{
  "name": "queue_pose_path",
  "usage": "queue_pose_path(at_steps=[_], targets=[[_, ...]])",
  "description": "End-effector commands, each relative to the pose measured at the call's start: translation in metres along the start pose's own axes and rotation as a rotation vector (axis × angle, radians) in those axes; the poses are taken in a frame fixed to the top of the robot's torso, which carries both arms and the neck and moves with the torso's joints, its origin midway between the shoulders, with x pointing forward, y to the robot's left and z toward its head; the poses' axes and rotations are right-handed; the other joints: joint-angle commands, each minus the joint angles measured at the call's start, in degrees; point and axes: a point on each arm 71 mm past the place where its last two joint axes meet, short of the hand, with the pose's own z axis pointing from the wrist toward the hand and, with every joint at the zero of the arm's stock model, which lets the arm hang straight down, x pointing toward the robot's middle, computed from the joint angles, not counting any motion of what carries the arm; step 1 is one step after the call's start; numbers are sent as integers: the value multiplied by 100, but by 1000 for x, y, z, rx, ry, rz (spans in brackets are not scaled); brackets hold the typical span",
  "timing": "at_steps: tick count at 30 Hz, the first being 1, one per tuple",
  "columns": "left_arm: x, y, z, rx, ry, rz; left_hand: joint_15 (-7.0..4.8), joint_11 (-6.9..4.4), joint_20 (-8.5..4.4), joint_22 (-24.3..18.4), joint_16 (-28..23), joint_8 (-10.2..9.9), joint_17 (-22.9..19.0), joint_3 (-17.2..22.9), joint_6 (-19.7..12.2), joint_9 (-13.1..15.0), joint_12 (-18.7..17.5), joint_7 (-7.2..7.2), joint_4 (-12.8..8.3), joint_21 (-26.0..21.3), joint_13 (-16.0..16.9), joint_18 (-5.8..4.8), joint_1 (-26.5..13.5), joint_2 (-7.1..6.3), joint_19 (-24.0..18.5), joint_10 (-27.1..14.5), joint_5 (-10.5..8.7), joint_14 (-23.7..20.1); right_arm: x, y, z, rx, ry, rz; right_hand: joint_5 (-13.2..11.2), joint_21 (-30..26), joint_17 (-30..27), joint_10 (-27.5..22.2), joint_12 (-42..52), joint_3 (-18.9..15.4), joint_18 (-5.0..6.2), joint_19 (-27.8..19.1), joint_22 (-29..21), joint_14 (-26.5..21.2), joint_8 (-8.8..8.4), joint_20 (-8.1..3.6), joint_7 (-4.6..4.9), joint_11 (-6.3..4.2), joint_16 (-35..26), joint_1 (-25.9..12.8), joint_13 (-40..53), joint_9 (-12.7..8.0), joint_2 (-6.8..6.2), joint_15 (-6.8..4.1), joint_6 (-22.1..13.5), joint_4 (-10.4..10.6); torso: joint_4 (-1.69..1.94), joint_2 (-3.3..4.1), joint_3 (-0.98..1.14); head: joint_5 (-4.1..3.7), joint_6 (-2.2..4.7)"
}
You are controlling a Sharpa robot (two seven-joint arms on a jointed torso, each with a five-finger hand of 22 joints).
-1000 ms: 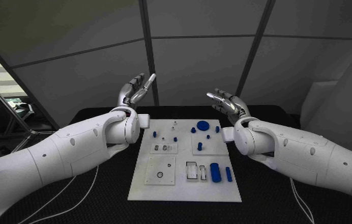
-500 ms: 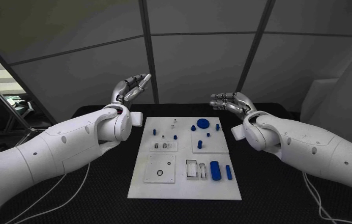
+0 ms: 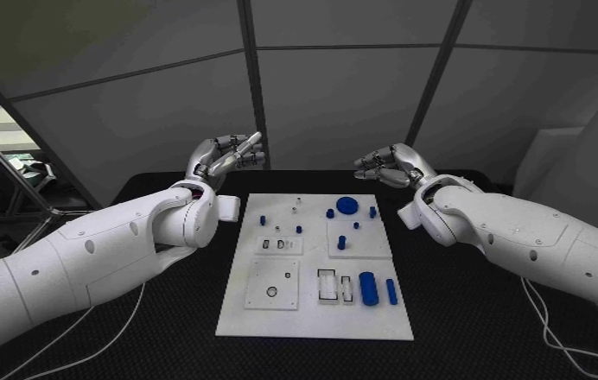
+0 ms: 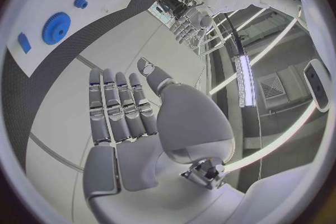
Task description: Assemble the parts on the task board
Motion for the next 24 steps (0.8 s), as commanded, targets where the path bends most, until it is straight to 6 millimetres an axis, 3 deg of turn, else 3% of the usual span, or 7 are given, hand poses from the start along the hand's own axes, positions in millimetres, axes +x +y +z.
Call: queue_pose_path(at_steps=[1, 7, 9, 13, 17, 21, 24], targets=[[4, -5, -4, 5, 41, -3, -39, -15, -41, 30, 62, 22, 35, -9, 94, -14, -26, 156, -75, 102, -8, -13, 34, 32, 158, 112, 15, 186, 0, 9, 6, -42, 66, -167, -9, 723, 49, 500, -66, 184, 54, 763, 317, 745, -80, -306, -135, -161, 151, 89, 11, 14, -202, -267, 387, 18, 35, 139, -14, -35, 29], [10, -12, -15, 0, 80, -19, -76, -41, -83, 54, 35, -4, 64, -35, 170, -30, -83, 136, -153, 201, -7, -14, 49, 74, 299, 218, 27, 314, 1, 23, 15, -45, 133, -372, 2, 1721, 259, 961, -65, 281, 57, 1278, 863, 1831, -116, -648, -270, -369, 541, 128, 16, 18, -342, -645, 639, 13, 71, 320, -32, -115, 73], [14, -13, -18, -1, 96, -27, -81, -45, -90, 60, 28, -12, 69, -40, 178, -34, -97, 137, -166, 222, -8, -14, 49, 83, 328, 230, 29, 332, 3, 25, 16, -39, 152, -425, 12, 2031, 368, 1046, -80, 320, 71, 1431, 1037, 2175, -131, -749, -311, -434, 696, 111, 13, 17, -382, -729, 702, 12, 99, 369, -37, -149, 70], [26, -17, -25, -3, 133, -45, -83, -45, -98, 70, -4, -29, 70, -51, 189, -39, -128, 136, -189, 260, -9, -17, 46, 99, 380, 242, 33, 331, 8, 30, 20, -13, 208, -576, 11, 2520, 668, 1071, -99, 395, 73, 1694, 1307, 2790, -186, -868, -356, -500, 1110, 1, 7, 10, -495, -861, 773, 18, 164, 497, -51, -223, 125], [31, -20, -29, -4, 153, -55, -79, -44, -99, 71, -27, -38, 67, -57, 192, -42, -143, 135, -201, 271, -10, -20, 46, 101, 392, 245, 33, 315, 12, 35, 22, -7, 231, -663, -78, 3023, 1224, 999, -93, 523, 71, 1884, 1628, 2926, -242, -936, -376, -539, 1897, -153, 11, 4, -633, -895, 806, 16, 190, 580, -54, -245, 149], [35, -21, -30, -7, 166, -61, -77, -43, -99, 72, -35, -41, 66, -60, 193, -43, -148, 136, -205, 274, -10, -21, 44, 103, 396, 245, 33, 308, 17, 38, 24, 1, 250, -723, -121, 3960, 1717, 885, -93, 620, -109, 2332, 2874, 2901, -245, -917, -371, -522, 2590, -245, 16, 2, -709, -883, 781, 27, 206, 650, -54, -276, 168], [36, -21, -31, -9, 173, -64, -77, -43, -99, 72, -35, -41, 66, -60, 193, -43, -148, 136, -205, 274, -10, -21, 44, 103, 396, 245, 33, 308, 20, 40, 26, 3, 261, -754, -128, 4228, 1909, 785, -98, 644, -164, 2413, 3227, 2843, -245, -885, -358, -495, 2829, -245, 13, 1, -729, -872, 747, 32, 203, 681, -55, -281, 169]])
